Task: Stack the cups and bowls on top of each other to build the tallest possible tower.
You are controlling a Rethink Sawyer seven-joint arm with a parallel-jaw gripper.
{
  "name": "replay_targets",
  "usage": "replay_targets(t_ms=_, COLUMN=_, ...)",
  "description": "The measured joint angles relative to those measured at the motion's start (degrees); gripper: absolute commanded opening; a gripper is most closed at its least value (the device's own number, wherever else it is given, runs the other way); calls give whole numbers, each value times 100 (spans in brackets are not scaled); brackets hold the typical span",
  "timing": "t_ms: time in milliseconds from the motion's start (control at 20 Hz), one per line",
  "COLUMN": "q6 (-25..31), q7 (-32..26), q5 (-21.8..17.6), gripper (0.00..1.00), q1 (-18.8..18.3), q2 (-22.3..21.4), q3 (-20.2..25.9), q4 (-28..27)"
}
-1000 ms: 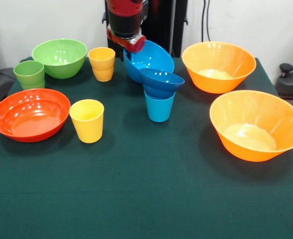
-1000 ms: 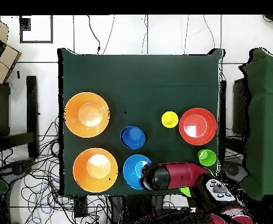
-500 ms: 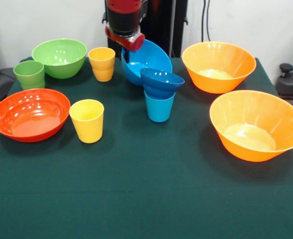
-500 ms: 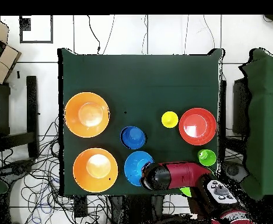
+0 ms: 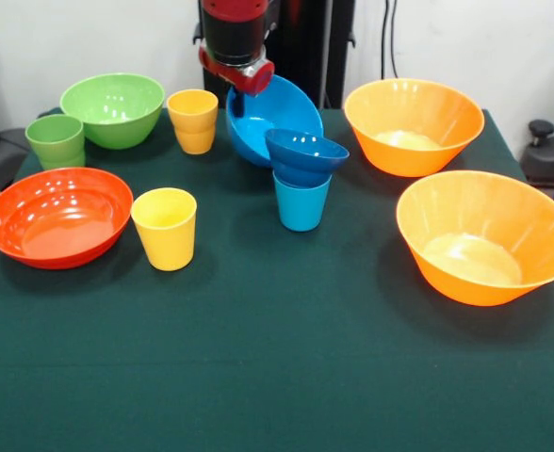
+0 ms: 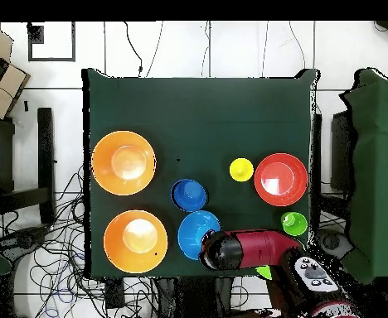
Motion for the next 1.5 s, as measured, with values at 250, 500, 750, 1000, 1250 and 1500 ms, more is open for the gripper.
replay_targets(t_ms=250, q6=0, q7=0, q5=34, gripper=0, q1=31, q2=-28, q3=6, q4=79)
replay_targets(t_ms=500, q6=-1, q7=0, q5=120, gripper=0, q1=164, q2=-132, q3=14, q4=226)
replay_targets(t_ms=750, q6=-2, q7=0, q5=283, gripper=0, q1=363, q2=-327, q3=29, q4=473)
replay_targets(t_ms=1000, q6=-1, q7=0, q5=334, gripper=0, q1=481, q2=-568, q3=44, q4=772)
replay_targets(t_ms=1250, q6=0, q7=0, q5=384, gripper=0, q1=493, q2=-794, q3=54, q4=1059)
replay_targets(t_ms=1500, q6=-1, q7=0, q5=399, gripper=0, q1=492, q2=-829, q3=57, q4=1126)
